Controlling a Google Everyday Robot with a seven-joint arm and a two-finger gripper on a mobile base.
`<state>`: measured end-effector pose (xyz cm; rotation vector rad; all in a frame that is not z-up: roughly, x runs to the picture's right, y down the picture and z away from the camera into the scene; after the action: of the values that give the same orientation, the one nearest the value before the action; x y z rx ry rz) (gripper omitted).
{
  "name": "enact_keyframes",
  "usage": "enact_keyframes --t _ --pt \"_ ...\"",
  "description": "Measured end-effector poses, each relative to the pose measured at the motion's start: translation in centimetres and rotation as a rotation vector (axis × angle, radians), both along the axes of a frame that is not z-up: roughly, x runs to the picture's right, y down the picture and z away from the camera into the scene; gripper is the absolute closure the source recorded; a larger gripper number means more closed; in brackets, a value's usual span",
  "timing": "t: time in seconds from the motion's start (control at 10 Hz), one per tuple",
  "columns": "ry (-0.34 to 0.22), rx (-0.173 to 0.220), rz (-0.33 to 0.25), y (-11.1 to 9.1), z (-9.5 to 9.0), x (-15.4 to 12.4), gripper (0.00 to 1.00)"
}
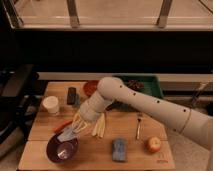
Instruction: Wipe purple bowl with towel
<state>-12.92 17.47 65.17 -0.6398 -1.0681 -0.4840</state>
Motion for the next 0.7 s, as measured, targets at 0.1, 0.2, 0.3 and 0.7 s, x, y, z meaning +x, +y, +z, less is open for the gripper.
enact_keyframes --t 0.1,0.2,0.3,0.7 --pt "-0.001 0.0 0.001 -0.02 -0.01 -0.03 1.0" --pt "0.0 0.0 0.003 -0.04 0.0 0.03 1.0" --pt "0.0 0.0 0.003 -0.05 0.0 0.04 1.0" --pt "0.016 0.023 -0.014 0.6 -0.67 -0.38 1.0"
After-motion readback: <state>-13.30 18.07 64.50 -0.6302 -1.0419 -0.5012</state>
